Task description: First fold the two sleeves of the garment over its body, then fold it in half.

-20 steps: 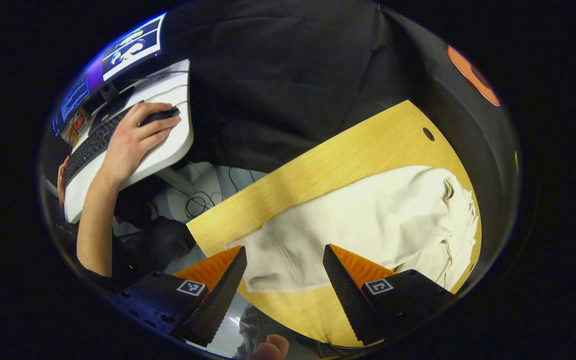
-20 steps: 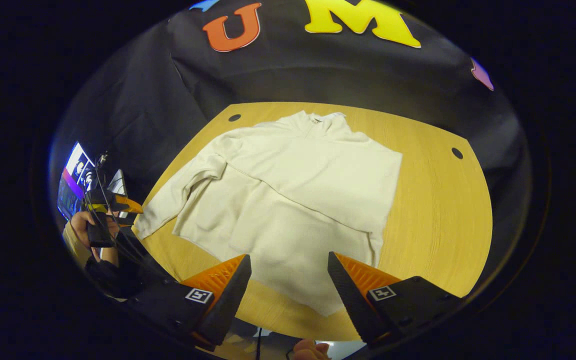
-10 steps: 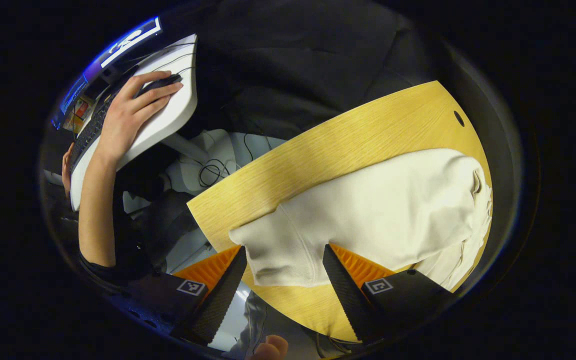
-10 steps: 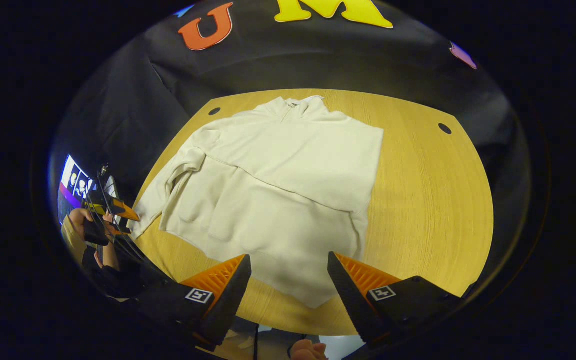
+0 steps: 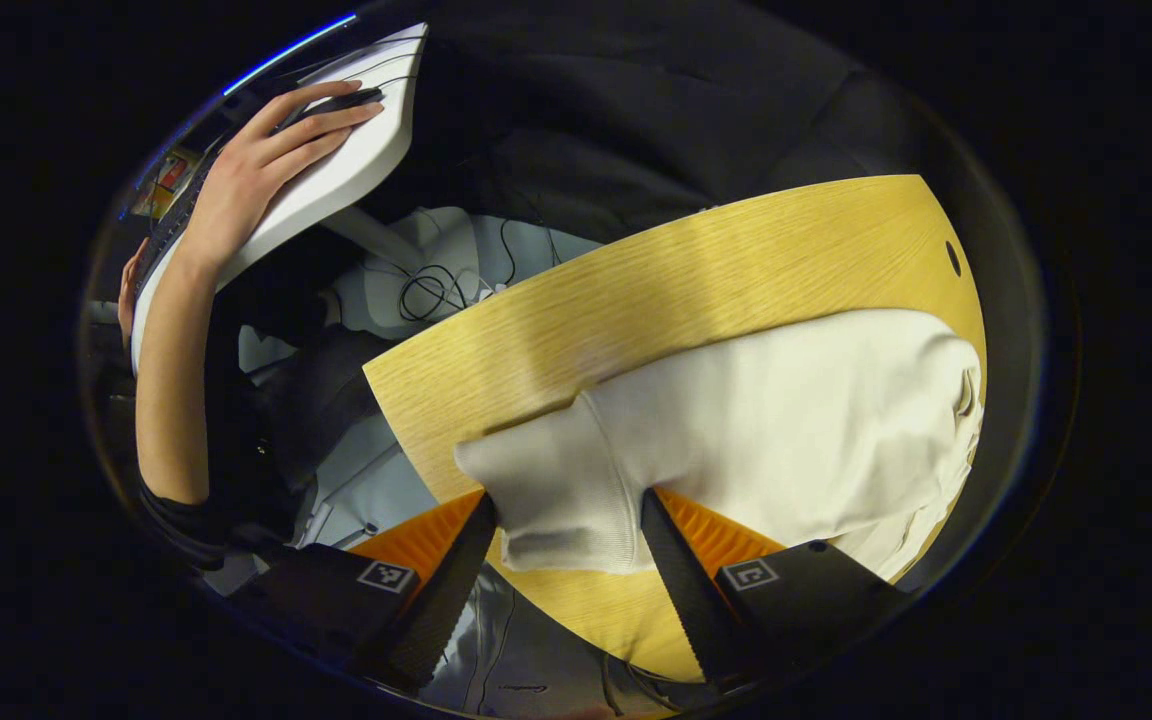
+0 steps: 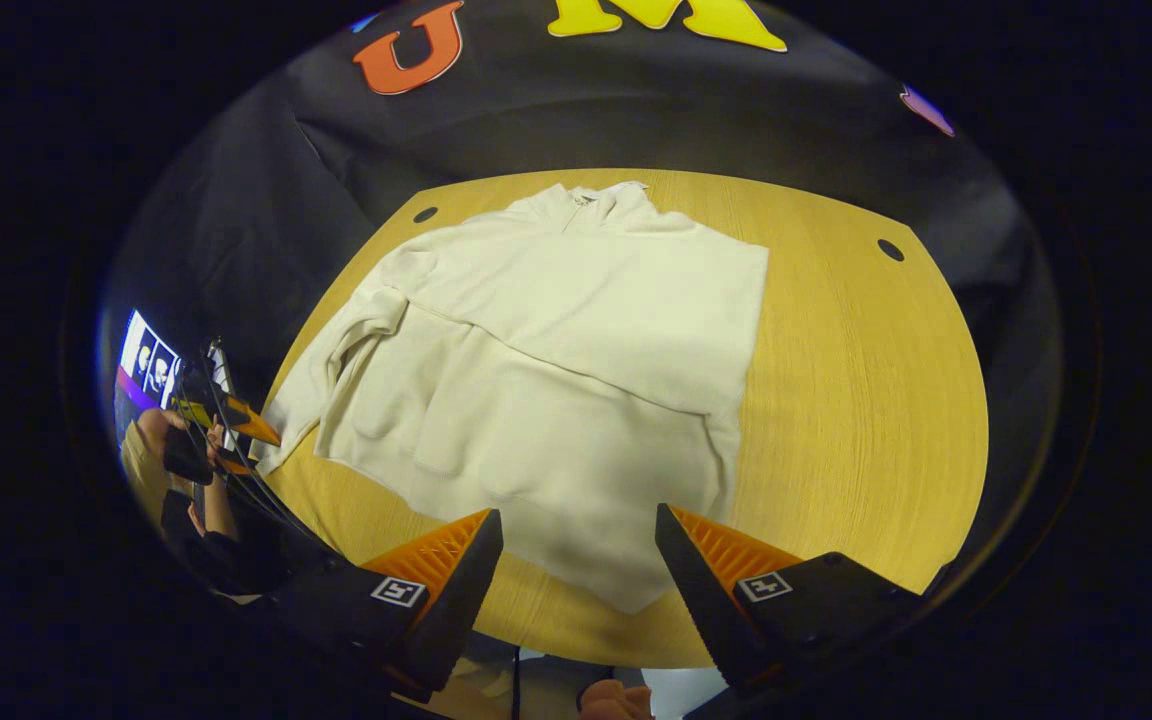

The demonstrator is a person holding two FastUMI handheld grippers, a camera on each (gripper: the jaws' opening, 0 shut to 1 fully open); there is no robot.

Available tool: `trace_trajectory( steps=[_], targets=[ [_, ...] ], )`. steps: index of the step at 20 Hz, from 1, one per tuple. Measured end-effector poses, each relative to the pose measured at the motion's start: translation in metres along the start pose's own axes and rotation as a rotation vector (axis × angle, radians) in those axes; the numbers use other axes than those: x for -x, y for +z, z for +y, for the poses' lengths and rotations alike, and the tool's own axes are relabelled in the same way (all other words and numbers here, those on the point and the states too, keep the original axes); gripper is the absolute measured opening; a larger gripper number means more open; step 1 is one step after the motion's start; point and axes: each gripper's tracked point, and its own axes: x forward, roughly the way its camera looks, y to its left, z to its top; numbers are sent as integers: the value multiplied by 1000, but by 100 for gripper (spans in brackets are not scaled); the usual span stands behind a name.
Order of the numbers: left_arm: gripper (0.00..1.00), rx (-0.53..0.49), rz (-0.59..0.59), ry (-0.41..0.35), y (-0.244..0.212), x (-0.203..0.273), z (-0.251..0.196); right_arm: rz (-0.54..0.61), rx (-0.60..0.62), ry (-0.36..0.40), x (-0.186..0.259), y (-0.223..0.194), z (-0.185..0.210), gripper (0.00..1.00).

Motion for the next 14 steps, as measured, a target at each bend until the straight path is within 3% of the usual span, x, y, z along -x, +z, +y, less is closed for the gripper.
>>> trace_trajectory(
  steps=[2, 4, 6, 9, 11, 14],
  targets=[
    [85, -10, 4, -6, 1, 0, -6, 4, -5, -2, -1, -1, 1, 96],
    [72, -34, 4, -16, 2, 0, -12, 5, -1, -4, -1, -3, 2, 93],
    [50, -57, 4, -27, 2, -1, -20, 5, 5, -8, 0, -3, 2, 96],
    [25, -100, -1, -8, 3, 0, -25, 2, 5, -13, 3, -6, 1, 96],
    [19, -142, -23, -14, 6, 0, -29, -1, -2, -12, 3, -8, 0, 93],
    [13, -157, -31, -22, 4, 1, -29, 2, -29, -11, 5, -13, -3, 96]
  ],
)
